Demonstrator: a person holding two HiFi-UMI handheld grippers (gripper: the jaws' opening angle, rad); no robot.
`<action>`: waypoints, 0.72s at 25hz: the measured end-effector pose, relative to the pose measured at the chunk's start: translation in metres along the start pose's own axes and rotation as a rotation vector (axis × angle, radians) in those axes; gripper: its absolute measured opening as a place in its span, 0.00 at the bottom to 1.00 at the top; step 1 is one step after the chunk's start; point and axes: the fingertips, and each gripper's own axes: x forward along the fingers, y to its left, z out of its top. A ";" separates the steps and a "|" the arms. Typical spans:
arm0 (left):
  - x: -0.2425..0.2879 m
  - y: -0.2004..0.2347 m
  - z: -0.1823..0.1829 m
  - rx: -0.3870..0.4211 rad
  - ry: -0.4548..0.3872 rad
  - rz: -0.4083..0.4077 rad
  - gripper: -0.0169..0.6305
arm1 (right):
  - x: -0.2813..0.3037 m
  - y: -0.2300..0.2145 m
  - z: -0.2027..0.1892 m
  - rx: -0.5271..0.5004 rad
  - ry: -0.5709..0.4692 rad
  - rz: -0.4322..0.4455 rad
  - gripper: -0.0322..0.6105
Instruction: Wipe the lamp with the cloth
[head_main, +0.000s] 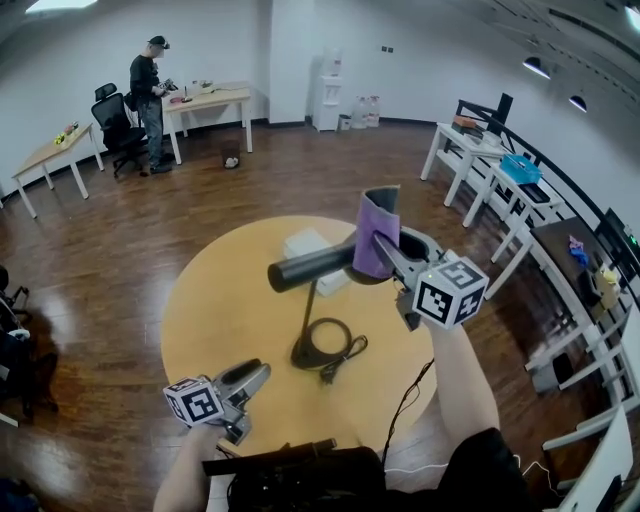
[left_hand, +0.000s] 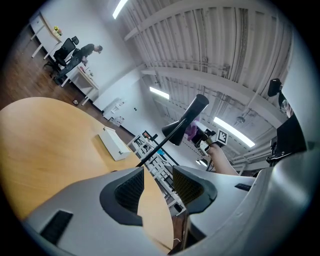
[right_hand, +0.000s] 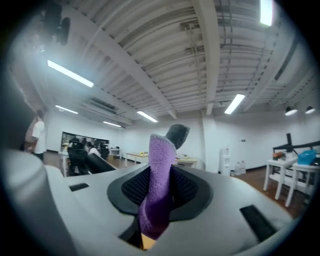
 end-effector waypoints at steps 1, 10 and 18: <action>0.000 0.000 -0.001 -0.002 -0.001 -0.002 0.30 | 0.003 0.029 0.010 -0.029 -0.022 0.068 0.21; -0.003 -0.001 -0.005 -0.005 -0.003 -0.007 0.30 | 0.012 0.162 0.008 -0.279 -0.154 0.338 0.21; -0.009 -0.001 -0.002 -0.007 -0.002 0.001 0.30 | 0.012 0.110 -0.008 -0.212 -0.165 0.190 0.21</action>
